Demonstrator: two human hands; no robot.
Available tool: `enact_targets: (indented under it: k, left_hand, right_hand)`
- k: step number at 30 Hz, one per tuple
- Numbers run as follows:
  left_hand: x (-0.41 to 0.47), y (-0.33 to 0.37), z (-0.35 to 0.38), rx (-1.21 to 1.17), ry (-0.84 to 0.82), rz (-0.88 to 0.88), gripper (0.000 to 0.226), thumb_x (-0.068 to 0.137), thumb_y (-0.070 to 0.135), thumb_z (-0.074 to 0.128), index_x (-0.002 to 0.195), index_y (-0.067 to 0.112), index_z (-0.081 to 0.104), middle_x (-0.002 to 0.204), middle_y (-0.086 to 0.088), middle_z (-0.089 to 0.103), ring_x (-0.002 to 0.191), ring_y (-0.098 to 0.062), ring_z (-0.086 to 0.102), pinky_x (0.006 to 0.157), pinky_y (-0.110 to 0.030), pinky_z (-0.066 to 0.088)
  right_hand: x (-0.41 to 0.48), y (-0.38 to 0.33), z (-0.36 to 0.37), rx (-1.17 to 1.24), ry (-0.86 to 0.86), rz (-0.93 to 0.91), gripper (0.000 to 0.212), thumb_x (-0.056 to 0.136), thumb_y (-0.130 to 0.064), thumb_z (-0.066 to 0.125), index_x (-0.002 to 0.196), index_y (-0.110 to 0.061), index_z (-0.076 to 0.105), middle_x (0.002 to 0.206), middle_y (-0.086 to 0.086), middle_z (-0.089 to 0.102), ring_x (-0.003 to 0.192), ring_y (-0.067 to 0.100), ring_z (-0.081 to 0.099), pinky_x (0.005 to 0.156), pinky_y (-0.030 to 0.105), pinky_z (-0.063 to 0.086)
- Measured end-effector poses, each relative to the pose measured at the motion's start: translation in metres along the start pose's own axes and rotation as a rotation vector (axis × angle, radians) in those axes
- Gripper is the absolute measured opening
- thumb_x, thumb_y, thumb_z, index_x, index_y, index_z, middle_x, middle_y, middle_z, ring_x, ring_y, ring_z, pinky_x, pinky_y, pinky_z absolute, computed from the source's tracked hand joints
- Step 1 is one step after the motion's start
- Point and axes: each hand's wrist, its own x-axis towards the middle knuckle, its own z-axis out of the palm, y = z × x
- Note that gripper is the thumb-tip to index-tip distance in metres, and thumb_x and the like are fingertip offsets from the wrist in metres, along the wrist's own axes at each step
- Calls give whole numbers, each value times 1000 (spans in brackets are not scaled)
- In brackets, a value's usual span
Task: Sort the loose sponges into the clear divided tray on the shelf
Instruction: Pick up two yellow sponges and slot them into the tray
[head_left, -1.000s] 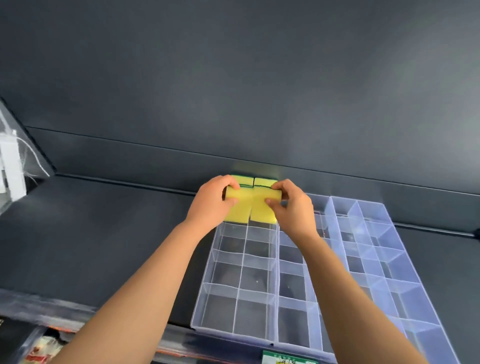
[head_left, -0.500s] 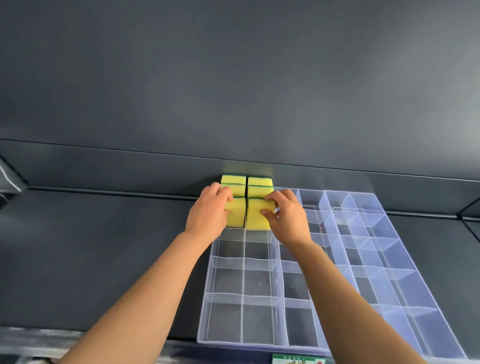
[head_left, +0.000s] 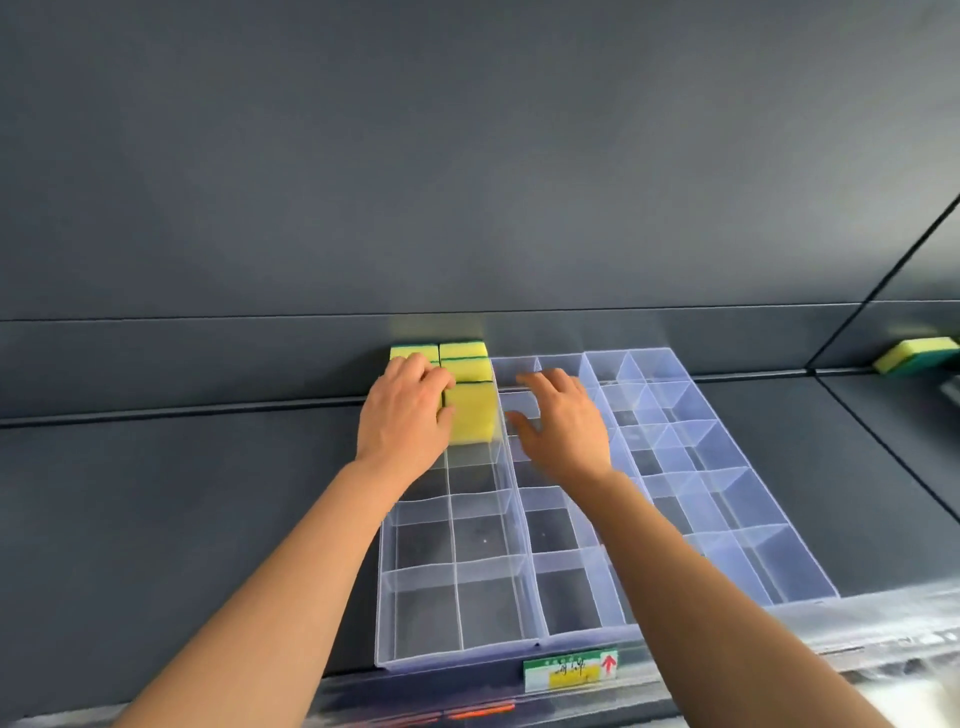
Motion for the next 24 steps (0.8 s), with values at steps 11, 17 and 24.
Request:
enact_targets:
  k: [11, 17, 24]
  left_hand:
    - [22, 117, 30, -1, -144, 316, 36, 86, 24, 63, 119, 14, 57, 122, -2, 54, 118, -22, 43, 96, -34, 39]
    - [26, 208, 58, -28, -187, 406, 34, 84, 6, 58, 118, 13, 59, 123, -2, 56, 118, -22, 44, 95, -34, 40]
    - [23, 324, 89, -87, -193, 466, 33, 86, 11, 59, 119, 15, 58, 121, -2, 58, 116, -23, 45, 93, -34, 39]
  right_hand:
    - [-66, 102, -76, -271, 27, 172, 44, 90, -39, 56, 130, -21, 50, 134, -1, 52, 128, 23, 39, 105, 36, 33]
    - [-114, 171, -123, -319, 66, 276, 42, 89, -39, 57, 128, -22, 52, 128, -1, 54, 124, 23, 40, 103, 35, 33]
    - [-163, 260, -177, -339, 57, 345, 42, 86, -36, 60, 125, -20, 52, 123, 1, 54, 123, 23, 39, 99, 34, 31]
